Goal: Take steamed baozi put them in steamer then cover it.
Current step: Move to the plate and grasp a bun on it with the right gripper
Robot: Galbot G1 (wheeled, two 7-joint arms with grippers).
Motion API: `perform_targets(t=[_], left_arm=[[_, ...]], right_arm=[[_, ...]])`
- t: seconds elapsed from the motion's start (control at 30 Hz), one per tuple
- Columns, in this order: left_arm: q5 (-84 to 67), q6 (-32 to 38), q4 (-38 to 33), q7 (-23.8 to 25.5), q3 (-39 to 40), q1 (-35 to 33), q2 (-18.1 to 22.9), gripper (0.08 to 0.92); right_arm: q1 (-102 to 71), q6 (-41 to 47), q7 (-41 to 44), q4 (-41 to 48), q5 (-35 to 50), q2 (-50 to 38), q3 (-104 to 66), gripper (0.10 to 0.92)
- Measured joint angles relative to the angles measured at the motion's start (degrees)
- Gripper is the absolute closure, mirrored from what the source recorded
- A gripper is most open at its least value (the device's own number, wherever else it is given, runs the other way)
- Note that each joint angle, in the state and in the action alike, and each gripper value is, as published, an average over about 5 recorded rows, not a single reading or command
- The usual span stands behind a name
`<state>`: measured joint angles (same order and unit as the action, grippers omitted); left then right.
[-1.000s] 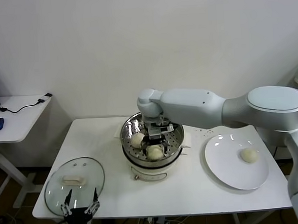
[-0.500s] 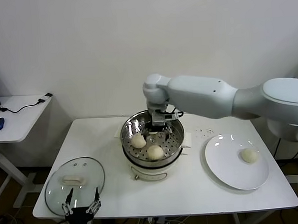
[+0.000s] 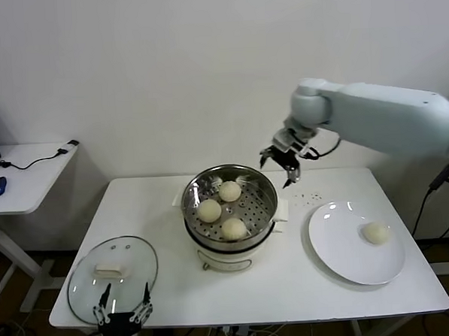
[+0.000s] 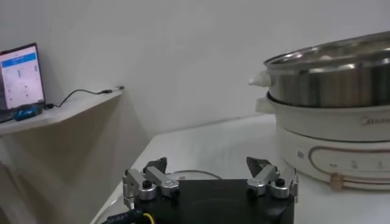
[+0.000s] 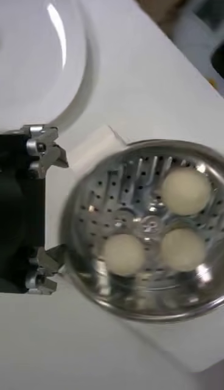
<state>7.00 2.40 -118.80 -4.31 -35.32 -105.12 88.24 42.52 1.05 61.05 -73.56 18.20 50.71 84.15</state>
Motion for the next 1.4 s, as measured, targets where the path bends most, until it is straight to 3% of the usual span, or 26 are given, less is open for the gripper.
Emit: perform_targets(t=[0.27, 0.6, 1.4], left_arm=[[-0.65, -0.61, -1.43, -0.02, -0.09, -0.45, -0.06, 0.177], [-0.37, -0.86, -1.76, -0.08, -0.31, -0.89, 0.52, 0.177], [1.75, -0.92, -0.38, -0.26, -0.68, -1.10, 1.92, 0.177]], right_arm=[[-8.18, 7.37, 1.36, 0.38, -1.78, -11.19, -5.35, 0.203], [-25.74, 5.48, 4.80, 7.35, -11.08, -17.64, -21.01, 0.203], [-43.25, -6.74, 7.12, 28.37, -28.91, -10.73, -43.15, 0.203]])
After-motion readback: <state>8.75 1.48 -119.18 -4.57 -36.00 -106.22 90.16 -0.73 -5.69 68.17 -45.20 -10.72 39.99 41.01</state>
